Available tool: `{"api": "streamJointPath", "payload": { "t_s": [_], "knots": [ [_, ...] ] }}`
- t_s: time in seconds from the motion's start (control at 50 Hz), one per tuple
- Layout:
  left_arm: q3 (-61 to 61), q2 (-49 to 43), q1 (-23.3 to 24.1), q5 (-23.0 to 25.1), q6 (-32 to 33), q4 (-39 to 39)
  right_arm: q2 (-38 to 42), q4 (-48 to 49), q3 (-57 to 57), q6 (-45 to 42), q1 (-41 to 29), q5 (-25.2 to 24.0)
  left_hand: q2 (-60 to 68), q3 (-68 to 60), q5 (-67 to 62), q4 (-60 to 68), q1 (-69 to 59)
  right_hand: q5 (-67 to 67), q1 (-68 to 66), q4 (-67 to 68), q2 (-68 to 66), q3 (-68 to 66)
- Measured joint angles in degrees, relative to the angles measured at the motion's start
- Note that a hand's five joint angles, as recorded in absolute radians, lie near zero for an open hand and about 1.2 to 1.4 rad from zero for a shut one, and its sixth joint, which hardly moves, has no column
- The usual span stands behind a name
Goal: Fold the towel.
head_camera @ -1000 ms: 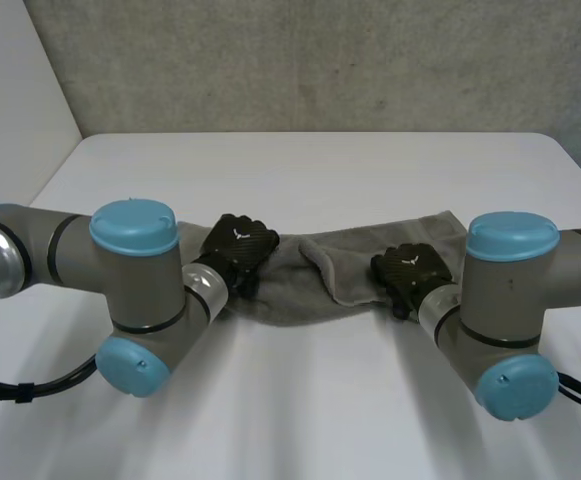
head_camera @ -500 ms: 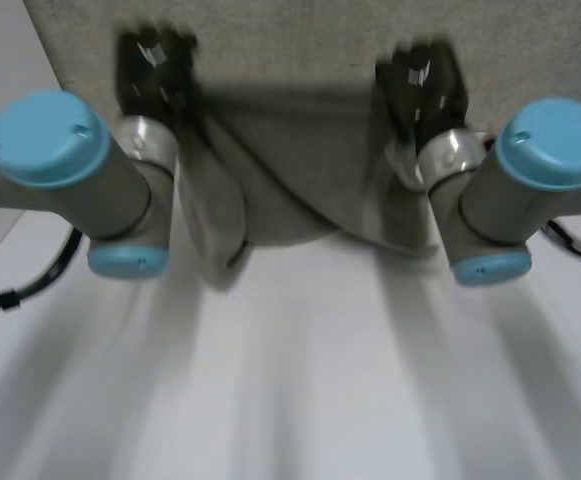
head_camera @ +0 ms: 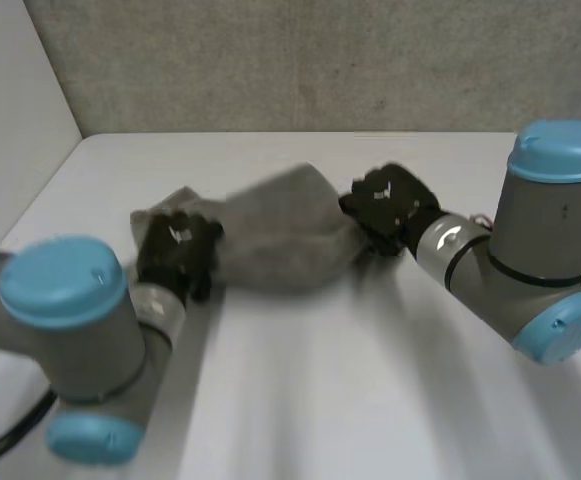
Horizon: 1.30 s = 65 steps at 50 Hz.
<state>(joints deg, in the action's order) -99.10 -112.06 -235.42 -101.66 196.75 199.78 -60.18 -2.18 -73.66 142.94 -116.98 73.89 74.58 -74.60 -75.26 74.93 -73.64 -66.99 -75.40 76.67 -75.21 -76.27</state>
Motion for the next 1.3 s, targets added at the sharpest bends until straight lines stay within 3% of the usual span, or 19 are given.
{"api": "streamJointPath", "payload": {
  "t_s": [0.14, 0.26, 0.4, 0.54, 0.64, 0.78, 0.88, 1.06, 1.3],
  "knots": [
    [-4.92, 3.31, 7.28, -0.01, 0.47, -0.88, 0.79, -2.07, -1.79, -3.07, 0.16, 5.47, -40.02, 40.58, 41.54, -41.15, 39.27, 0.00, 0.00, 0.00, 0.00, 0.00],
    [-4.30, 7.27, 9.66, -0.14, 0.63, -0.93, 0.89, 1.16, -4.18, -3.99, 0.06, 11.14, -49.56, 50.91, 52.35, -50.55, 49.27, 0.00, 0.00, 0.00, 0.00, 0.00],
    [1.78, 6.59, 2.48, -0.11, 0.97, -1.06, 0.68, 8.35, -10.37, -6.73, 0.05, 13.43, -49.70, 51.36, 53.02, -50.87, 49.75, 0.00, 0.00, 0.00, 0.00, 0.00],
    [9.66, -1.35, -7.38, 0.19, 4.18, -4.80, 0.77, 10.49, -13.65, -8.10, 0.06, 13.38, -49.70, 51.36, 52.97, -50.87, 49.75, 0.00, 0.00, 0.00, 0.00, 0.00],
    [13.73, -6.99, -11.98, 3.68, 6.83, -10.69, 0.93, 10.49, -13.91, -8.15, 0.17, 13.21, -45.05, 44.66, 45.19, -44.89, 43.75, 0.00, 0.00, 0.00, 0.00, 0.00],
    [14.67, -9.34, -15.60, 11.58, 7.20, -19.65, 1.43, 10.31, -13.20, -8.05, 1.23, 13.13, -31.90, 31.80, 32.65, -32.10, 30.94, 0.00, 0.00, 0.00, 0.00, 0.00],
    [12.36, -7.89, -18.25, 14.94, 6.83, -24.10, 2.09, 10.01, -12.59, -7.96, 3.13, 13.07, -30.13, 30.18, 30.97, -30.44, 29.25, 0.00, 0.00, 0.00, 0.00, 0.00],
    [5.99, -3.25, -21.48, 15.68, 7.04, -23.25, 3.73, 9.49, -11.62, -7.82, 4.01, 13.28, -32.27, 32.42, 33.25, -32.40, 31.40, 0.00, 0.00, 0.00, 0.00, 0.00],
    [4.15, -3.82, -23.81, 15.44, 7.43, -20.00, 3.87, 9.46, -11.90, -7.42, 3.37, 13.21, -29.33, 29.87, 30.67, -30.19, 28.34, 0.00, 0.00, 0.00, 0.00, 0.00]
  ]
}}
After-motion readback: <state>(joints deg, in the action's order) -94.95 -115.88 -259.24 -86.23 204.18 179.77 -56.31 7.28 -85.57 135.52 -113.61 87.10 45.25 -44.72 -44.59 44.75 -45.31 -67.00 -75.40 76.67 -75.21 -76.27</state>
